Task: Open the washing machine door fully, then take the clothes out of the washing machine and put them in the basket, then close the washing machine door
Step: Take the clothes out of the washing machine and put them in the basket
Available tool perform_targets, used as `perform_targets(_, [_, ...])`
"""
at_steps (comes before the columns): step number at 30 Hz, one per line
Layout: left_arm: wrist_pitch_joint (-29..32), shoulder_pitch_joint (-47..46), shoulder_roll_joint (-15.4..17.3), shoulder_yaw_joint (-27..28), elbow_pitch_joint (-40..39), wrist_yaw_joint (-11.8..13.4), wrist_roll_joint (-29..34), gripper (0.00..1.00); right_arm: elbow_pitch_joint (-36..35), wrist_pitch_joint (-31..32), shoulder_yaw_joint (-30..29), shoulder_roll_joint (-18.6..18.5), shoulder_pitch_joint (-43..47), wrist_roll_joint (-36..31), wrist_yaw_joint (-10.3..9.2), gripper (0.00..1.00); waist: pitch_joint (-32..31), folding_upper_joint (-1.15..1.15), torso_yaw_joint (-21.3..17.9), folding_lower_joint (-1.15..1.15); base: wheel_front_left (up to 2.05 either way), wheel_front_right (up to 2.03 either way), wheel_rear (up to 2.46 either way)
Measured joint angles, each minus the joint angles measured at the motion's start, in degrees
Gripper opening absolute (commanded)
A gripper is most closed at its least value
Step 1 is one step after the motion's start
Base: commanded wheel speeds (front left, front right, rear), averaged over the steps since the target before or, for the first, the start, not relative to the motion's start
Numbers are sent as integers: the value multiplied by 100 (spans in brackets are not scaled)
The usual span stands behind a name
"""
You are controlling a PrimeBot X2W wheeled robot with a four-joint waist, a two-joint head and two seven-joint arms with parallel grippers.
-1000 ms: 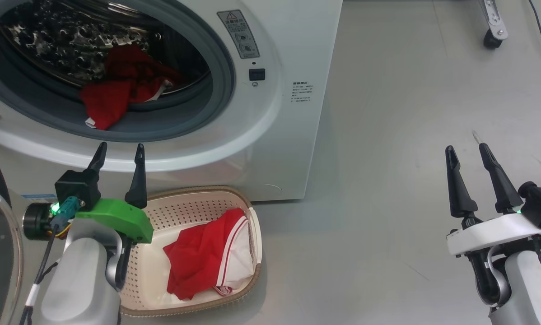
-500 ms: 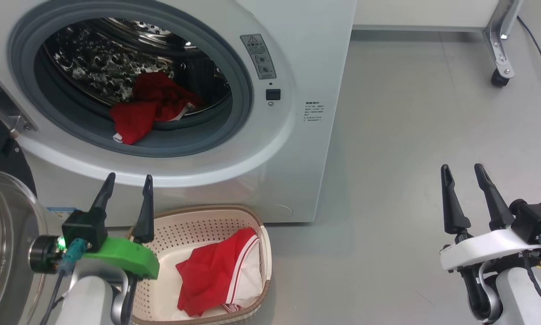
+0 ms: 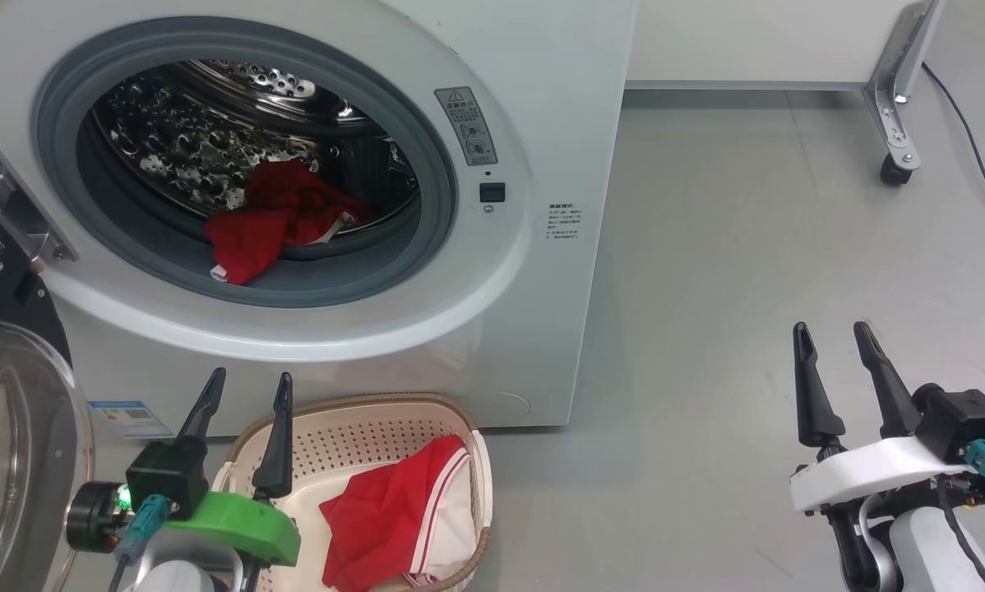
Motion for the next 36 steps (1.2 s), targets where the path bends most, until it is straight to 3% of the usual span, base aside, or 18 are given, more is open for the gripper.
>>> perform_targets(36, [0, 441, -1, -185, -658, 154, 41, 100, -81, 0, 35, 0, 94, -33, 0, 100, 74, 0, -17, 0, 0, 0, 0])
